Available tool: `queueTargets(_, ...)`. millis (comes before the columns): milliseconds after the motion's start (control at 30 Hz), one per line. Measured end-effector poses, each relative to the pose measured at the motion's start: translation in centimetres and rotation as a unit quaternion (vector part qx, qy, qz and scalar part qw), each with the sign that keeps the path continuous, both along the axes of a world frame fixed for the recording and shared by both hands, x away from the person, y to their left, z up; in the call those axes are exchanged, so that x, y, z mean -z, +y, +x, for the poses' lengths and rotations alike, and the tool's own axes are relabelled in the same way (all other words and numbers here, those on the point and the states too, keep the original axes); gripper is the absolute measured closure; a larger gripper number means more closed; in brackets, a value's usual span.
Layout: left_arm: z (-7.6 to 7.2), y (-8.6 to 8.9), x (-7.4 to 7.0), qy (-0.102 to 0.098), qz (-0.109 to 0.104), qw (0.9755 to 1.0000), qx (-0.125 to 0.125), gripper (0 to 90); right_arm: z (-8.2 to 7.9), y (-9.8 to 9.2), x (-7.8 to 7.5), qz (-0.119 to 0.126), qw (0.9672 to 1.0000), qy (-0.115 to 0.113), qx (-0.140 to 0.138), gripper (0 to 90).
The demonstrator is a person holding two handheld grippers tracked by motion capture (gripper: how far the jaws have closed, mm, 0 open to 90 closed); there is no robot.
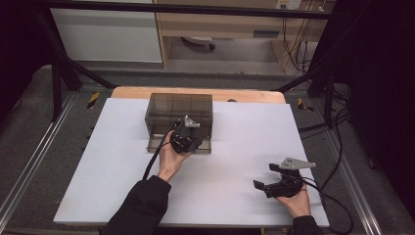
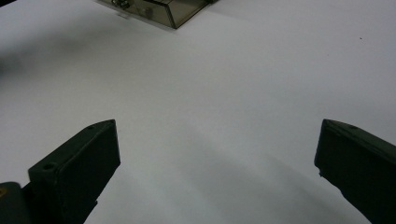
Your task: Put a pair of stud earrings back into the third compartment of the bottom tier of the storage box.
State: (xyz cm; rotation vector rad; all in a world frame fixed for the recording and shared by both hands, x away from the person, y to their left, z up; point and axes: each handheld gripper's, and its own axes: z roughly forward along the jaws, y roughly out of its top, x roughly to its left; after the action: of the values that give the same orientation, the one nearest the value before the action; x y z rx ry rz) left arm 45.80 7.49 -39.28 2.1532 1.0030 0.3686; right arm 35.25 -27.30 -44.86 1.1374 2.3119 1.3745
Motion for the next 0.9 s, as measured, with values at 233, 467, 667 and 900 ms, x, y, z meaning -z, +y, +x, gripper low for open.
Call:
queueTargets(233,1.1,-0.3,1.6,0.008,0.008,0.9999,-0.005,79.5,0.0,0.0,0.0,0.001,1.0000,0.000,-0.001,0.8)
queueTargets(467,1.8,-0.7,2.8,0.018,0.013,0.9997,-0.005,79.5,0.0,-0.1,-0.1,0.003,1.0000,-0.002,0.000,0.8)
queueTargets(667,2.1,-0.8,3.5,0.024,0.019,0.9995,-0.009,79.3,0.0,0.0,0.0,0.001,1.0000,0.000,-0.001,0.8)
queueTargets(900,2.2,-0.7,3.7,0.029,0.023,0.9993,-0.007,78.7,0.0,0.0,0.0,0.002,1.0000,-0.002,-0.001,0.8)
